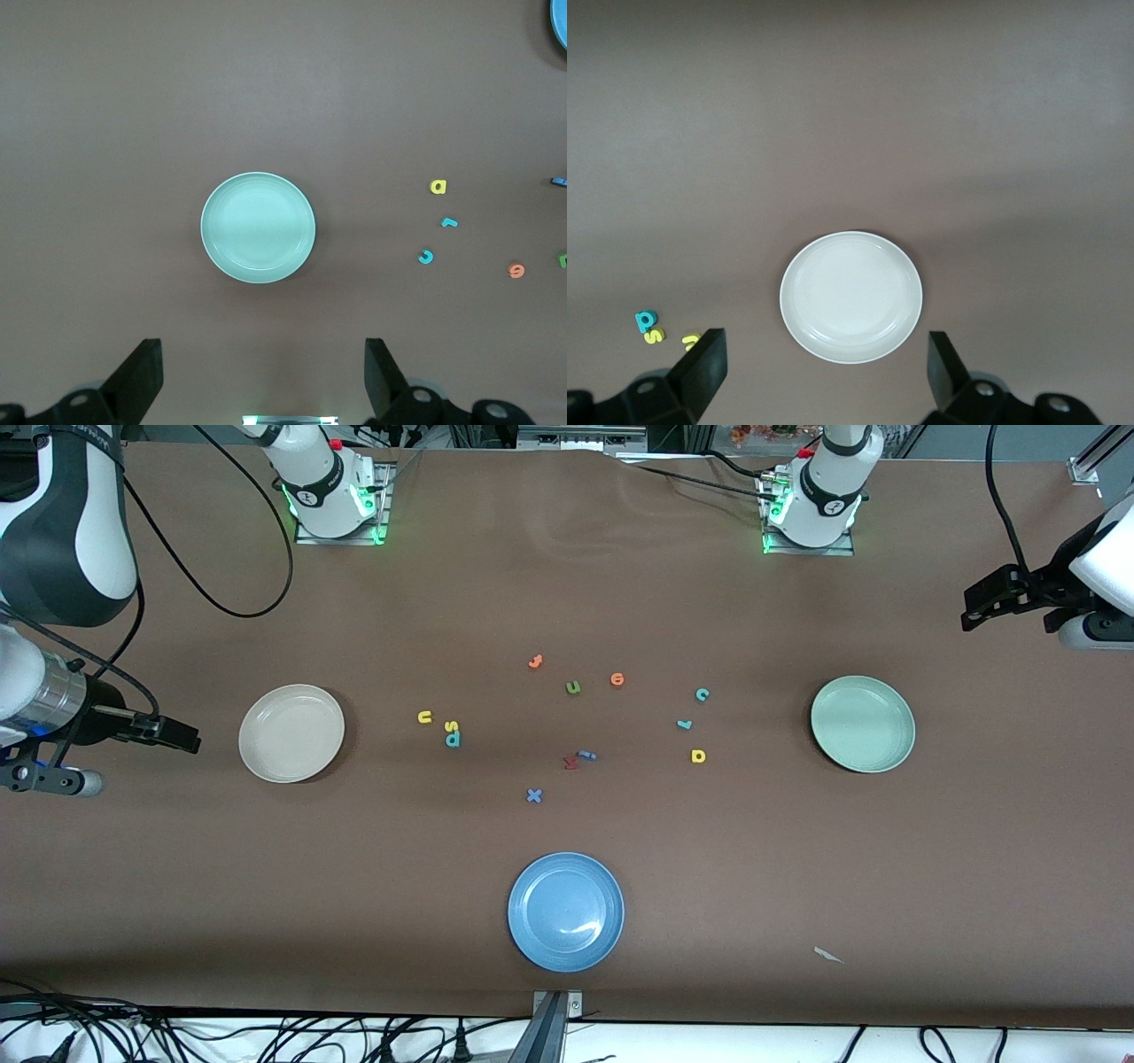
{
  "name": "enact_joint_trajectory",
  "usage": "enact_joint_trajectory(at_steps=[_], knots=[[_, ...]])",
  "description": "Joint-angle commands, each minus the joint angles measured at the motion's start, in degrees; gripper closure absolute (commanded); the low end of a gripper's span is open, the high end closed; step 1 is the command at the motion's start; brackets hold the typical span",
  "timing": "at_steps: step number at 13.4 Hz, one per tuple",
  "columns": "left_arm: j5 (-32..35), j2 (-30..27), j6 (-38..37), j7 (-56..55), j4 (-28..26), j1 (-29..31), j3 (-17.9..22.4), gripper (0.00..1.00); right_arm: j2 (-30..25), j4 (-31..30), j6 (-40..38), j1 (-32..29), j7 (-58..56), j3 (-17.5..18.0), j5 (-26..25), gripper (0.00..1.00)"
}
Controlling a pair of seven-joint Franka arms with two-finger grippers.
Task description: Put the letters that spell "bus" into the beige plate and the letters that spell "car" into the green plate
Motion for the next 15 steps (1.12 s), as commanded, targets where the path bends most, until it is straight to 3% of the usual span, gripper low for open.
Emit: enact_joint_trajectory(at_steps=[1,9,15], knots=[[-1.74,0.68,-1.31,-0.68,1.82,0.21,-0.25,0.00,-0.71,-0.06,-0.36,0.10,0.54,0.29,-1.10,0.00],[-1.74,0.59,-1.31,-0.60,1.82,-0.23,-0.34,0.00,1.65,-0.23,0.43,9.67,14.50,0.47,-0.22,0.00],[-1.74,0.59,-1.31,0.02,1.82,-0.23,-0.34,0.00,10.44,-2.94,4.80,18.63,15.30,0.82,2.06,0.01]])
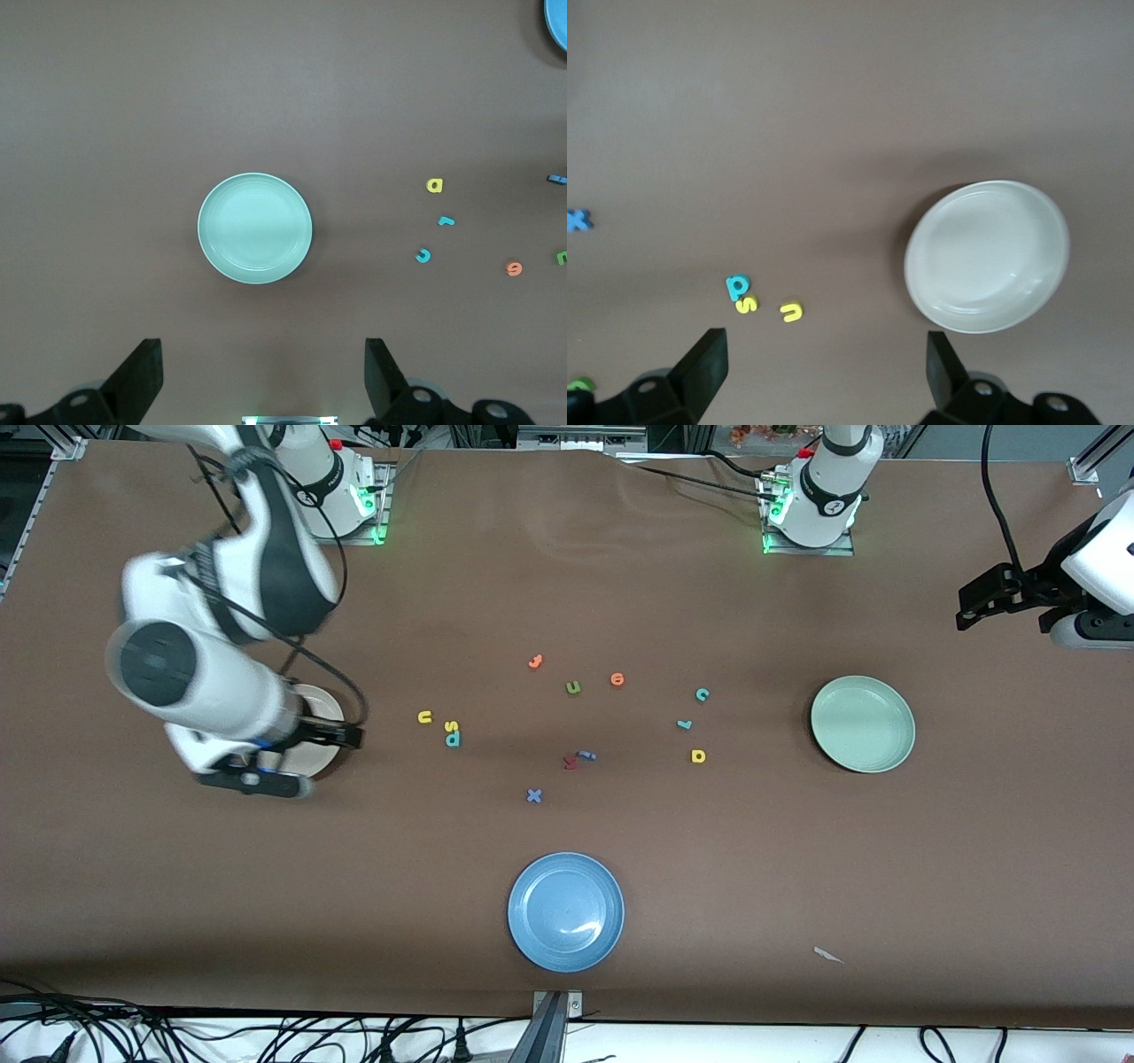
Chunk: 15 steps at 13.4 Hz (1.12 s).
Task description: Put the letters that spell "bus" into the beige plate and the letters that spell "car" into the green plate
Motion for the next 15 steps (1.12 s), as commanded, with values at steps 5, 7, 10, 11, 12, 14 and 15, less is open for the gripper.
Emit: enact_joint_trajectory(at_steps=[5,7,10,11,12,14,15], knots=[[-1.73,0.75,-0.79,0.28,0.95,0.85,0.17,0.00,2.88,-14.16,15.45,3.73,0.53,1.33,2.18,0.01],[-1.13,0.93,2.88,0.11,-2.63,0.42,0.17,0.00,2.87,-17.68,19.68,3.73,0.53,2.29,2.35,0.01],[-1.21,0.49,9.93,0.28,-9.85,-0.02,0.00,0.00,2.44,-24.09,26.18,3.73,-0.70,3.00,2.44,0.02],[-1.38,0.58,10.46,0.28,-10.56,-0.11,-0.09,0.00,2.17,-25.77,27.51,3.64,-1.31,4.05,2.44,0.02],[-1.65,0.58,10.55,0.46,-11.44,-0.20,-0.18,0.00,1.82,-27.09,27.78,3.73,-1.66,4.23,2.44,0.02],[-1.82,1.01,10.73,0.37,-13.72,-1.25,-0.18,0.00,0.07,-30.07,28.04,3.64,-3.50,4.32,2.44,0.03],[-1.91,1.54,12.04,0.20,-14.95,-2.21,-0.27,0.00,-0.72,-31.74,29.35,3.64,-4.47,4.32,2.44,0.06]])
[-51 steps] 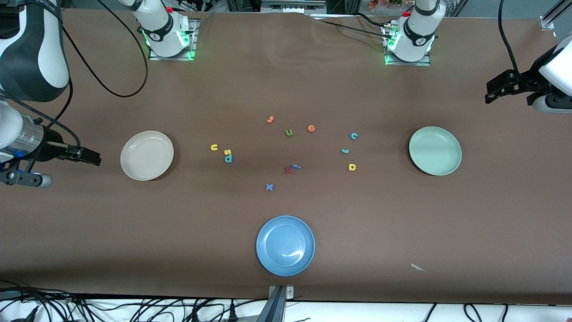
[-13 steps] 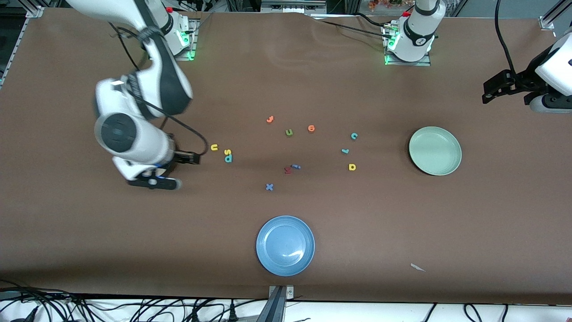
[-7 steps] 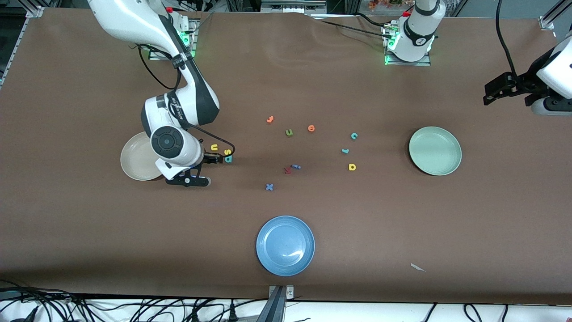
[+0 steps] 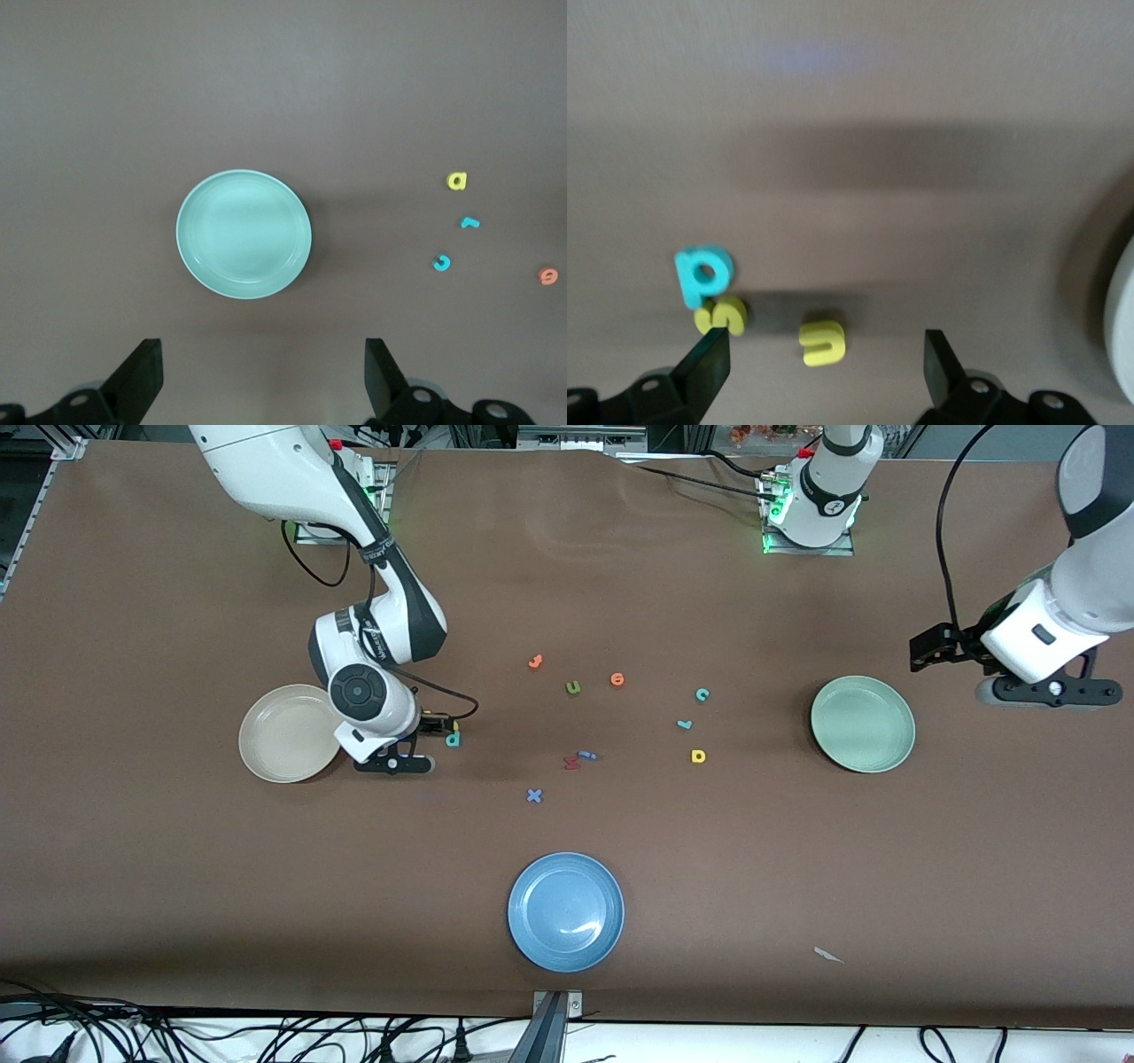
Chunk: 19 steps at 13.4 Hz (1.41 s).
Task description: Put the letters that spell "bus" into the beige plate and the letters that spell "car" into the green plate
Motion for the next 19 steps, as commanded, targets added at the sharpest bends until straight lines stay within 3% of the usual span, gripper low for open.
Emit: enact_joint_trajectory(at_steps=[1,2,4,11,14,19], knots=[[-2.32,-0.30,5.03,-0.28,-5.34,-2.29,-0.32,0.00,-4.74,-7.27,4.52,-0.32,-3.13,0.28,0.94,0.13],[-3.46,-0.39,8.98,-0.55,-7.89,-2.30,-1.28,0.00,-4.74,-8.42,7.07,-0.32,-3.22,0.28,0.94,0.21],[-3.99,-0.30,15.14,-0.55,-12.29,-2.39,-2.08,0.00,-4.30,-8.87,10.33,-0.32,-3.22,0.37,0.86,0.27],[-6.70,1.27,33.51,-1.69,-25.65,-2.74,-6.65,0.00,-3.33,-11.32,14.55,-0.32,-3.31,1.43,0.86,0.28],[-7.60,3.91,37.49,-1.69,-27.43,-4.31,-7.53,0.00,-3.16,-12.03,16.41,-0.32,-3.40,1.43,0.86,0.35],[-7.69,9.53,45.39,-4.41,-29.27,-9.15,-8.24,0.00,-3.16,-11.95,16.41,-0.32,-3.14,1.43,0.86,0.67]])
